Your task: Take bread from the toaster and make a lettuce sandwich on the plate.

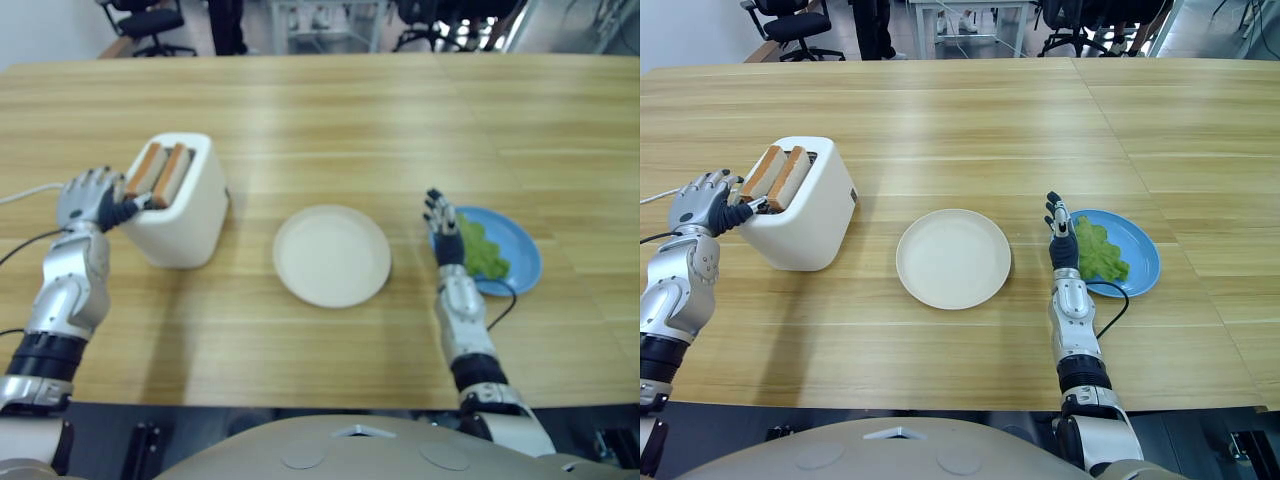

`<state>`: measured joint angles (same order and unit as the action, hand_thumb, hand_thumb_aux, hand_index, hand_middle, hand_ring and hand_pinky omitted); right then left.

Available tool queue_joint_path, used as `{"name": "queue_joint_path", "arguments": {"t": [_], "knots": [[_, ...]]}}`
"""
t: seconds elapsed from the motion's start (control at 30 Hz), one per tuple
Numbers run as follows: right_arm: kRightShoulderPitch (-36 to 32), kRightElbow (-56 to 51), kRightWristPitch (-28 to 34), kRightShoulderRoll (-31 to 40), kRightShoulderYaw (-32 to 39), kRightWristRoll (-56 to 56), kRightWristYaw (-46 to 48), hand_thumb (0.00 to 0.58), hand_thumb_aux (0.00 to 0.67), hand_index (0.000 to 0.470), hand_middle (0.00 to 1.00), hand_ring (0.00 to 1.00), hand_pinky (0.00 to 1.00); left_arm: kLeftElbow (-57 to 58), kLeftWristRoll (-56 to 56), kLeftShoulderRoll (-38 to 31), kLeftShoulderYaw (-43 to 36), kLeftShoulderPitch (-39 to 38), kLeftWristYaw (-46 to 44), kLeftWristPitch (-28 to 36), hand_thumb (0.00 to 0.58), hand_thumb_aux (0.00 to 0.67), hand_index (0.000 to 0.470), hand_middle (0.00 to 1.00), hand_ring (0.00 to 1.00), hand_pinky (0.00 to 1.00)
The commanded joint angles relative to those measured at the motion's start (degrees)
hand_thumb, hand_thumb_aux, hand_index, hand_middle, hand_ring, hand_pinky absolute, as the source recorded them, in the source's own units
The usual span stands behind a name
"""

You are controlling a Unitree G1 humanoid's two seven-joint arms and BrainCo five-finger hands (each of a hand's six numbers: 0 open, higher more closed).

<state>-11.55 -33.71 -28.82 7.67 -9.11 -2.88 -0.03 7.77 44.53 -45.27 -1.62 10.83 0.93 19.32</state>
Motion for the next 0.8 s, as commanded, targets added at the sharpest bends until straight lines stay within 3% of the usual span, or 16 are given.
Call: {"name": "queue_joint_path", "arguments": {"t": [0.03, 0.07, 0.1, 0.2, 0.23, 0.4, 0.8], "knots": [[0.7, 0.6, 1.2, 0.0, -0.4, -0.3, 0.0, 0.000, 0.000, 0.000, 0.00, 0.00, 0.00, 0.0, -0.6, 1.0, 0.5, -0.7, 1.5, -0.7, 0.580, 0.670, 0.460, 0.00, 0.00, 0.00], [0.7, 0.6, 1.2, 0.0, -0.4, -0.3, 0.0, 0.000, 0.000, 0.000, 0.00, 0.00, 0.00, -0.5, -0.6, 1.1, 0.8, -0.6, 2.2, -1.0, 0.580, 0.670, 0.460, 0.00, 0.00, 0.00], [0.7, 0.5, 1.2, 0.1, -0.4, -0.3, 0.1, 0.000, 0.000, 0.000, 0.00, 0.00, 0.00, -1.1, -0.6, 1.3, 1.1, -0.6, 3.1, -1.4, 0.580, 0.670, 0.460, 0.10, 0.10, 0.10], [0.7, 0.5, 1.3, 0.1, -0.4, -0.3, 0.1, 0.000, 0.000, 0.000, 0.00, 0.00, 0.00, -3.6, -0.2, 1.8, 1.9, -0.7, 5.7, -2.5, 0.580, 0.670, 0.460, 0.85, 0.85, 0.85], [0.8, 0.6, 1.4, 0.1, -0.4, -0.3, 0.1, 0.000, 0.000, 0.000, 0.00, 0.00, 0.00, -4.4, -0.1, 1.9, 2.0, -0.7, 6.5, -3.0, 0.580, 0.670, 0.460, 0.99, 0.99, 0.99], [1.0, 1.0, 1.7, 0.1, -0.4, -0.3, 0.1, 0.000, 0.000, 0.000, 0.00, 0.00, 0.00, -7.7, -0.2, 2.7, 2.4, -1.1, 9.6, -5.8, 0.580, 0.670, 0.460, 1.00, 1.00, 1.00], [1.0, 0.2, 2.0, 0.1, -0.1, 0.0, 0.3, 0.000, 0.000, 0.000, 0.00, 0.00, 0.00, -21.9, -1.1, 4.3, 12.2, -3.1, 16.2, -10.8, 0.580, 0.670, 0.460, 1.00, 1.00, 1.00]]}}
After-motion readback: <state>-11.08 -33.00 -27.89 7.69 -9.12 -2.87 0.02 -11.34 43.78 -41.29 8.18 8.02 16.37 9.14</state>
